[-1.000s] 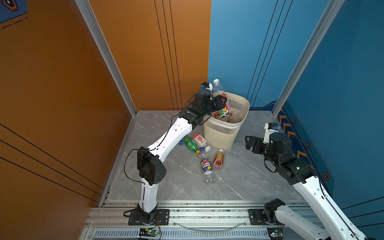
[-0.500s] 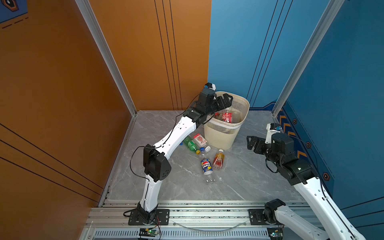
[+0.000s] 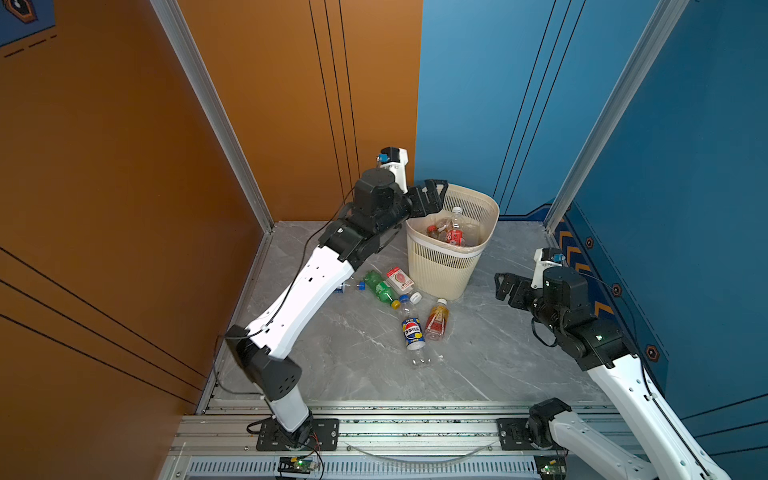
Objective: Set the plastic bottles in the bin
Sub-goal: 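Withdraw the left arm while the right gripper reaches the yellow-label Dongpeng bottle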
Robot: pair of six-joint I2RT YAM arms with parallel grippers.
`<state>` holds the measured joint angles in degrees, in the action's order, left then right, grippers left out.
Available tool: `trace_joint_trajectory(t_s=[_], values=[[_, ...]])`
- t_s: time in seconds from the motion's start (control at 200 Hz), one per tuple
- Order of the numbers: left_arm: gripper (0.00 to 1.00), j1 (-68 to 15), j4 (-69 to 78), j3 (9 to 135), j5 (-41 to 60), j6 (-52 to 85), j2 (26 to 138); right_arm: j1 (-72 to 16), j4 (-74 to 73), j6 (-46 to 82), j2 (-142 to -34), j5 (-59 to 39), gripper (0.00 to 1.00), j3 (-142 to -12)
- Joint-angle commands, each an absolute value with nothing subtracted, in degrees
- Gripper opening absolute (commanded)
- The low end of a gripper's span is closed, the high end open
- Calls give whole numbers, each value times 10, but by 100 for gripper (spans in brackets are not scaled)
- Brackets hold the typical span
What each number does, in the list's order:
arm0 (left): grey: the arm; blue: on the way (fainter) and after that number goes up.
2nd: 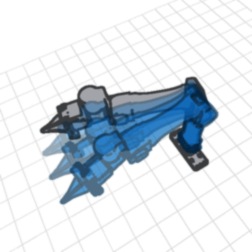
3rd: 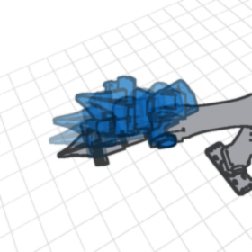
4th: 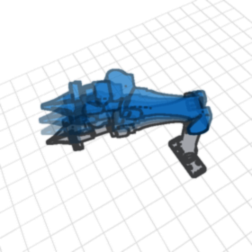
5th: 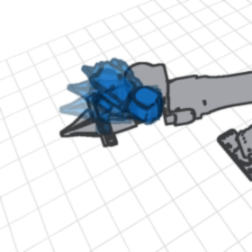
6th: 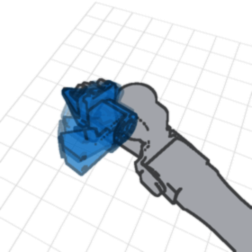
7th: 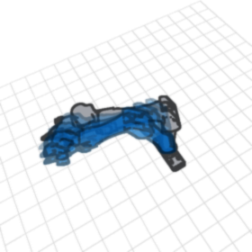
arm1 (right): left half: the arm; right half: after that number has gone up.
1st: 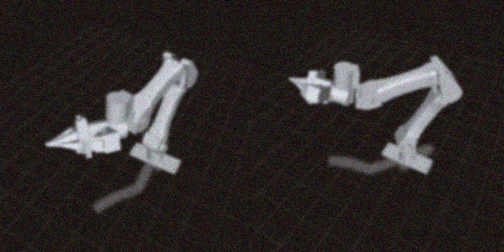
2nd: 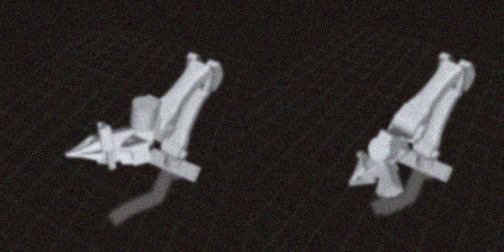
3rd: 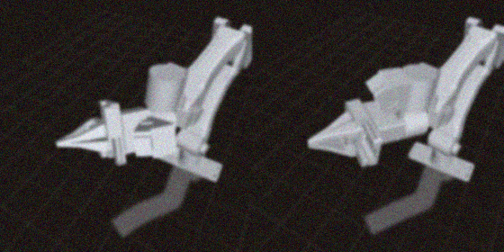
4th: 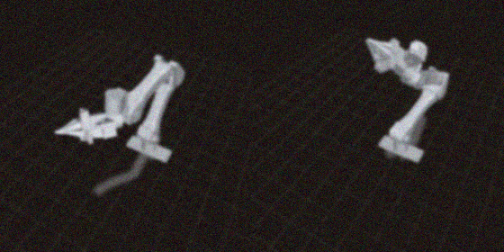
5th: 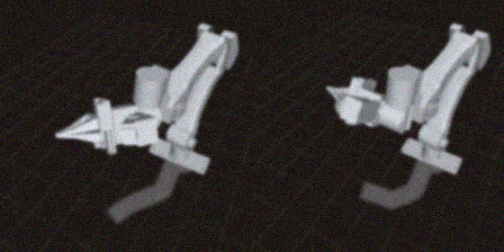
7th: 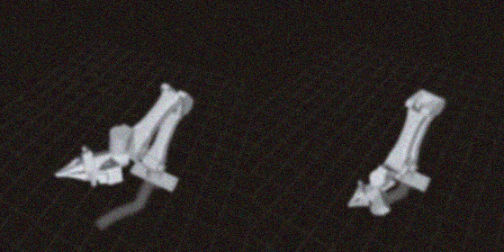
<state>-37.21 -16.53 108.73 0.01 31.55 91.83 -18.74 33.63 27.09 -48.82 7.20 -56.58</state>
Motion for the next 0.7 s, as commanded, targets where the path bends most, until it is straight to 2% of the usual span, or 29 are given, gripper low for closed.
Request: trace_joint_trajectory(t_s=[0.0,0.13,0.3,0.461,0.696], values=[[98,-378,-180,951,-95,231,816,-190,360,287,-496,58,100,-572],[98,-359,-196,726,-183,251,669,-211,367,303,-504,62,100,-574],[98,-303,-274,547,-189,325,536,-272,370,328,-518,93,100,-574],[98,-247,-285,479,-160,357,466,-356,365,365,-541,142,100,-574],[97,-190,-296,446,-128,374,448,-513,330,439,-623,202,100,-567]])
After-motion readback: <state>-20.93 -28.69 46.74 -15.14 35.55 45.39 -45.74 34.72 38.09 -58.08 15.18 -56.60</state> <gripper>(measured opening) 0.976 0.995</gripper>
